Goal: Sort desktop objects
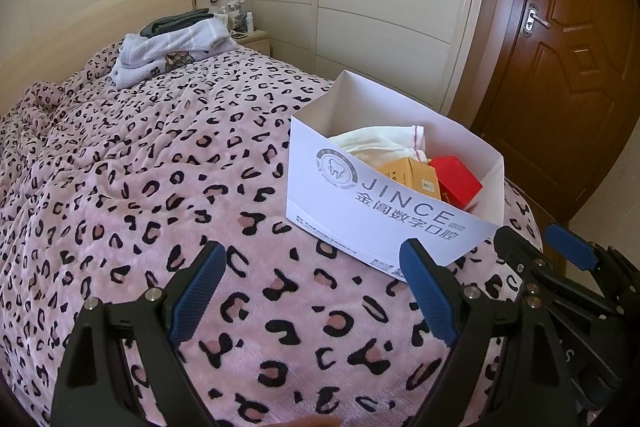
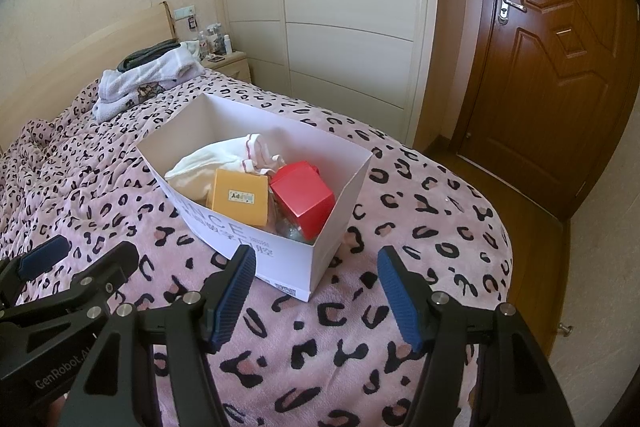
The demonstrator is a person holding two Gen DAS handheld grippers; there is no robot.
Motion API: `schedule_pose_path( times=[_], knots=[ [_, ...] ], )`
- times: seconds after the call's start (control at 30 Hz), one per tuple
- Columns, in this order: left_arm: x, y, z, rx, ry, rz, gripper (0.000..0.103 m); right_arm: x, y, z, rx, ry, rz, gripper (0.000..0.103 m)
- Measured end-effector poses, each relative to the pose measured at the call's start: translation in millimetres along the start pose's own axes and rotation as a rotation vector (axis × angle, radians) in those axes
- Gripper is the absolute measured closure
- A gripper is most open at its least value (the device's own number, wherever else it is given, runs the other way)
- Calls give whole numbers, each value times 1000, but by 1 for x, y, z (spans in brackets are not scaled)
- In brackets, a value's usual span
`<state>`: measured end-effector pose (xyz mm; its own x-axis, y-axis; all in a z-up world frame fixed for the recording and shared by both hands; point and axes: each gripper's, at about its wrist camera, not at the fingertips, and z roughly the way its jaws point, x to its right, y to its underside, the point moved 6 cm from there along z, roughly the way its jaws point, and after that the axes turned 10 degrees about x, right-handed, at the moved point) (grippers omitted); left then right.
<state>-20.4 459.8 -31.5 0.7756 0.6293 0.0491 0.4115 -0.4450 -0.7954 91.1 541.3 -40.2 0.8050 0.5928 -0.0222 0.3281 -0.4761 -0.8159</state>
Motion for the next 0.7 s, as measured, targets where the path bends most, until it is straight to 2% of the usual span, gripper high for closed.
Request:
schedule_pose_path(
  times=[0.7],
  knots=[
    [2,-2,3,-9,-4,-1,13,1,-1,0,2,1,-4,38]
  ],
)
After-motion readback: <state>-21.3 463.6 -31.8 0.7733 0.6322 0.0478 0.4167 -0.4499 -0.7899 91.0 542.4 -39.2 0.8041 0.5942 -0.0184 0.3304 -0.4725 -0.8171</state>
